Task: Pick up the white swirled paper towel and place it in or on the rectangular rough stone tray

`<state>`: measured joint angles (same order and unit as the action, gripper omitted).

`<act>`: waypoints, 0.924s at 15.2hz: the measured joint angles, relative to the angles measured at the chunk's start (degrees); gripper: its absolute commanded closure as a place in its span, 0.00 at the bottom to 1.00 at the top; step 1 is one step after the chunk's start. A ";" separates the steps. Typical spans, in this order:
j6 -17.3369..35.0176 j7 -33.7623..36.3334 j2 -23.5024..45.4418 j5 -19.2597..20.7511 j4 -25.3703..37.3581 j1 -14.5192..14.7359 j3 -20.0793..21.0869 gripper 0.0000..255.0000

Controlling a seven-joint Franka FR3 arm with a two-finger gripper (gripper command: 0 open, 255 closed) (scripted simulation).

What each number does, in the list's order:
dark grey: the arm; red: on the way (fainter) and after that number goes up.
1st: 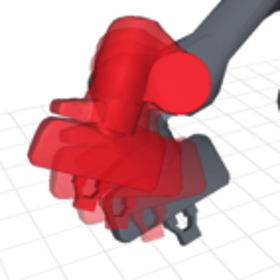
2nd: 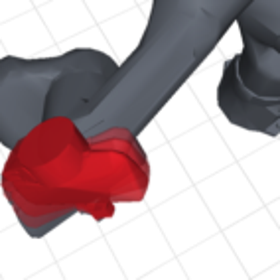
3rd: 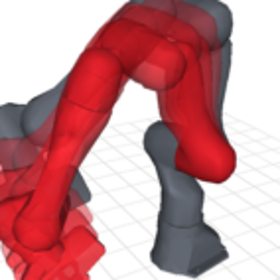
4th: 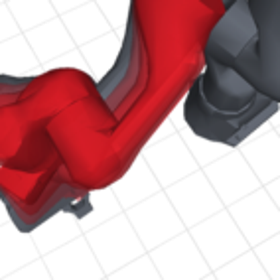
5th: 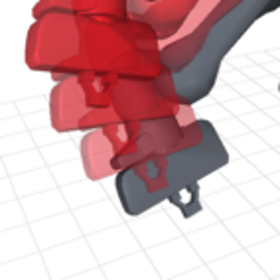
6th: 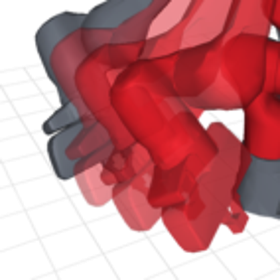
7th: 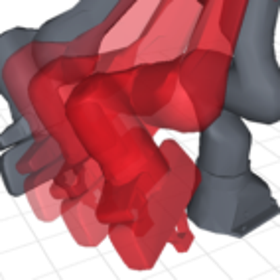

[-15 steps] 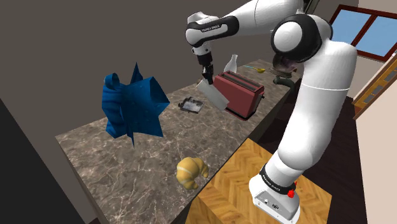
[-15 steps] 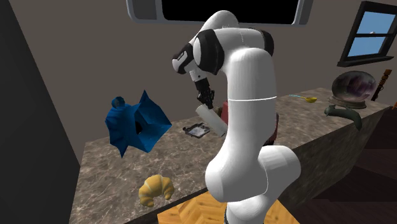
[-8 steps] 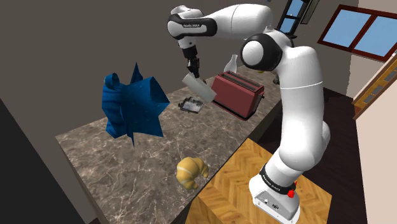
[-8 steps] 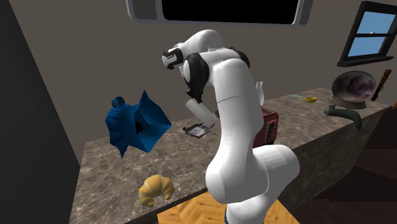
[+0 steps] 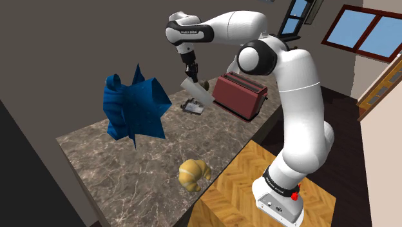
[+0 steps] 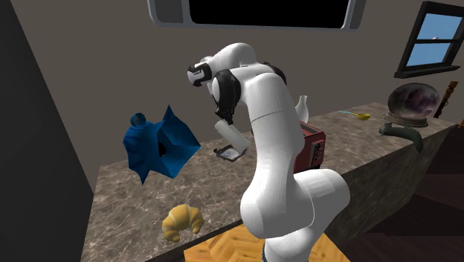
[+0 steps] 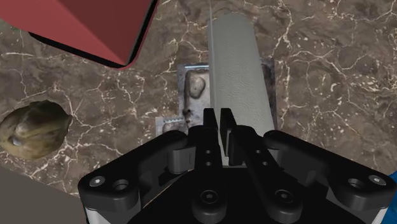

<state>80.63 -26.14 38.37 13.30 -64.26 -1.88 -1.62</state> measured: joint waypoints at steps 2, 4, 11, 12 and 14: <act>1.15 0.34 0.32 -0.04 -0.87 0.01 0.05 1.00; 2.66 0.65 0.50 -0.06 -2.24 -0.07 0.08 1.00; 7.16 1.70 1.23 -0.08 -6.12 -0.19 0.19 1.00; 7.34 1.72 1.31 -0.07 -6.22 -0.22 0.19 1.00; 7.48 1.73 1.35 -0.07 -6.30 -0.24 0.18 1.00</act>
<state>88.12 -24.41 39.72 13.23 -70.56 -2.11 -1.44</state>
